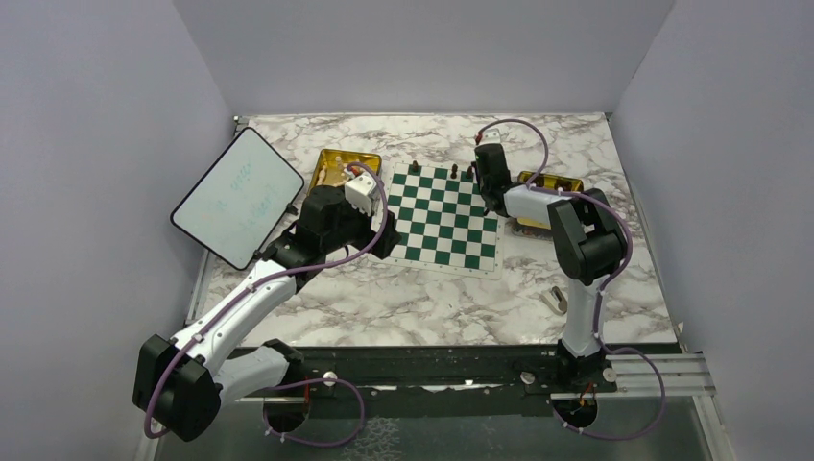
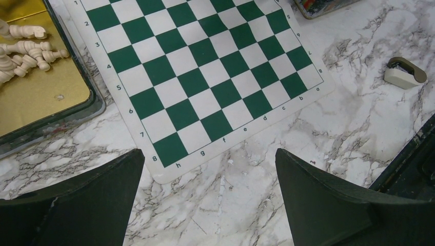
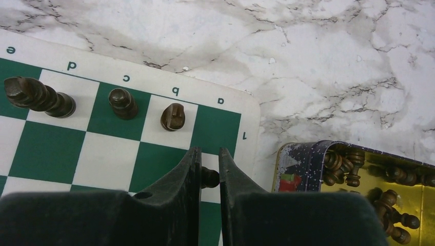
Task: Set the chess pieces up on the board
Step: Place the chess piece on the chessboard.
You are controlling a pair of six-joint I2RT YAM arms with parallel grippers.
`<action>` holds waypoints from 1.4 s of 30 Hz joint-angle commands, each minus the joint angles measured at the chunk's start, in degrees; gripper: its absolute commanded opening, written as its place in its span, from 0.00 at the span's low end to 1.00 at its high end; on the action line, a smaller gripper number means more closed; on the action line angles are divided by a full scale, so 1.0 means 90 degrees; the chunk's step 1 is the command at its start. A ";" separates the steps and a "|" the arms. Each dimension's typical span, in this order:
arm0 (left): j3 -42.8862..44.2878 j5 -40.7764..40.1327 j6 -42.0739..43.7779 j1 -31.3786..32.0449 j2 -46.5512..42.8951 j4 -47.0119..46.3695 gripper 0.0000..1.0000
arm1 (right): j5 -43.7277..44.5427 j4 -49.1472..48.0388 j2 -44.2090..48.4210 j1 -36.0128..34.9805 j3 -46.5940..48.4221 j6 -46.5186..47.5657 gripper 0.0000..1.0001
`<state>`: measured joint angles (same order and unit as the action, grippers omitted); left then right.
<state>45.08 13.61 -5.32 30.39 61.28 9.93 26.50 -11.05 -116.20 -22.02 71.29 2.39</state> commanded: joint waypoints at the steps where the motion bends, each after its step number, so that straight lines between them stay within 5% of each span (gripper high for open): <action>1: -0.0058 -0.0093 0.0003 0.0011 -0.0109 -0.0142 0.99 | -0.0200 -0.0058 0.0113 -0.0050 -0.0118 -0.0334 0.10; 13: -0.0077 -0.0040 -0.0017 0.0021 -0.0175 -0.0147 0.99 | 0.0719 0.0019 0.0084 -0.0269 -0.0225 -0.0979 0.14; 28: -0.0087 -0.0047 -0.0016 0.0022 -0.0207 -0.0147 0.99 | 0.0461 0.0515 0.0123 -0.0298 -0.0110 -0.1130 0.29; 42: -0.0087 -0.0052 -0.0015 0.0022 -0.0202 -0.0148 0.99 | 0.0232 0.0900 0.0325 -0.0297 -0.0006 -0.1241 0.20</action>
<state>44.84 13.63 -5.34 30.39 60.53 9.93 29.82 -5.41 -115.59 -24.43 69.95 -7.68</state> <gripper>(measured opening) 0.990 0.225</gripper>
